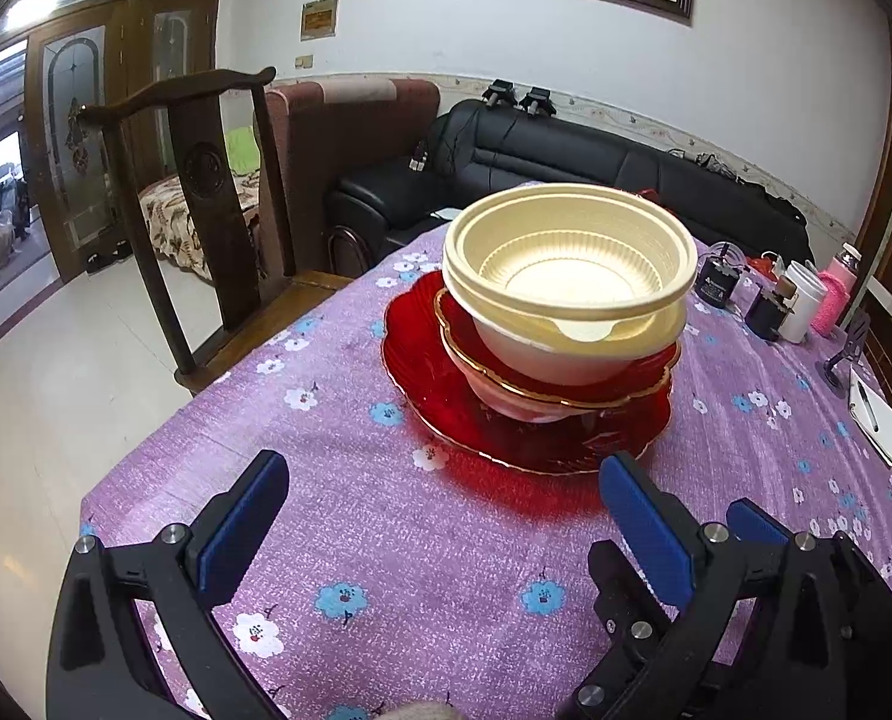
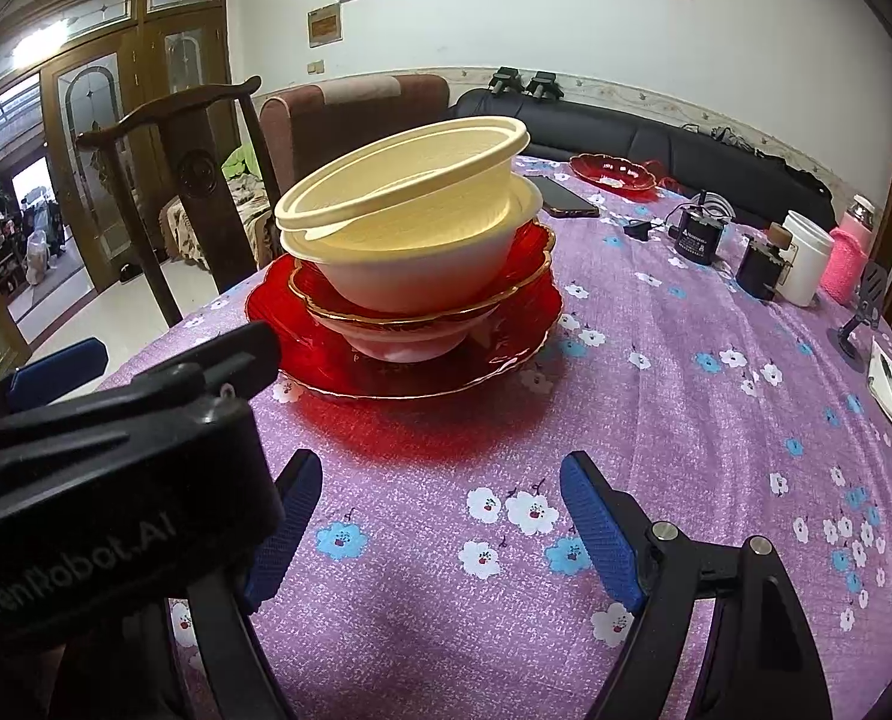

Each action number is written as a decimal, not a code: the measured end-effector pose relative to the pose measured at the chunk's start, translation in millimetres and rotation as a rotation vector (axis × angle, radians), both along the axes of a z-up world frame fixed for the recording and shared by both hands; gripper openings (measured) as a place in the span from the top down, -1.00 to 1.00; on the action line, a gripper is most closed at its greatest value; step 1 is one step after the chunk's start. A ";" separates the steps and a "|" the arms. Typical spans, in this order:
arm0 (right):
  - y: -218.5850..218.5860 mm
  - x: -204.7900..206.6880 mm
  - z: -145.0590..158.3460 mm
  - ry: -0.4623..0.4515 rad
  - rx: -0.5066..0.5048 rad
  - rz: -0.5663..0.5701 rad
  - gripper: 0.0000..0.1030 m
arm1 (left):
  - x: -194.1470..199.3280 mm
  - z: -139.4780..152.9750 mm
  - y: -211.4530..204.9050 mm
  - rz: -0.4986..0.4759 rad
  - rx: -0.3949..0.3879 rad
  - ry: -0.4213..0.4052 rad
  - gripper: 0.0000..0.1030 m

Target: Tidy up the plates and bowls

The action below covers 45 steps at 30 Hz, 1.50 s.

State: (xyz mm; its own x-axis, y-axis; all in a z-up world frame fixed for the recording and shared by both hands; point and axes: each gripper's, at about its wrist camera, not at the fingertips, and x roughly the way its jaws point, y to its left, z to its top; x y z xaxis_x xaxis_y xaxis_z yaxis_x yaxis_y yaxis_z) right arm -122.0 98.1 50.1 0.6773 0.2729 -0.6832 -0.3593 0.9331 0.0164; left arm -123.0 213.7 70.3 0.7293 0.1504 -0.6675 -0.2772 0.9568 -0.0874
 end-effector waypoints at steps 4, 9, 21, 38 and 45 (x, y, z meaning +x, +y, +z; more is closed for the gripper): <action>-0.1 0.7 -1.0 0.005 0.001 -0.001 -0.66 | 1.5 -3.1 -0.7 -0.005 -0.006 0.015 -1.00; -0.6 2.4 -2.1 0.008 0.000 -0.011 -0.66 | 5.4 -8.5 -2.4 -0.015 -0.012 0.047 -1.00; -6.9 8.4 -8.4 0.037 0.011 -0.034 -0.66 | 11.7 -19.9 -1.2 -0.012 -0.013 0.110 -1.00; -6.0 9.9 -16.4 0.068 0.016 -0.032 -0.66 | 19.2 -29.5 -3.7 -0.021 -0.014 0.165 -1.00; -4.9 6.4 -12.2 0.057 0.021 -0.020 -0.66 | 22.6 -18.6 0.4 0.007 0.003 0.143 -1.00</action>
State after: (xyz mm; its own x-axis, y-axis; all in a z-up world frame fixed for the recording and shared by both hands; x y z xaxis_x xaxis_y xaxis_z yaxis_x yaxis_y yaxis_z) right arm -115.6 93.2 38.0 0.6430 0.2745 -0.7149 -0.3390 0.9391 0.0557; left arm -100.3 214.1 51.6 0.6254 0.1572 -0.7643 -0.2932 0.9551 -0.0434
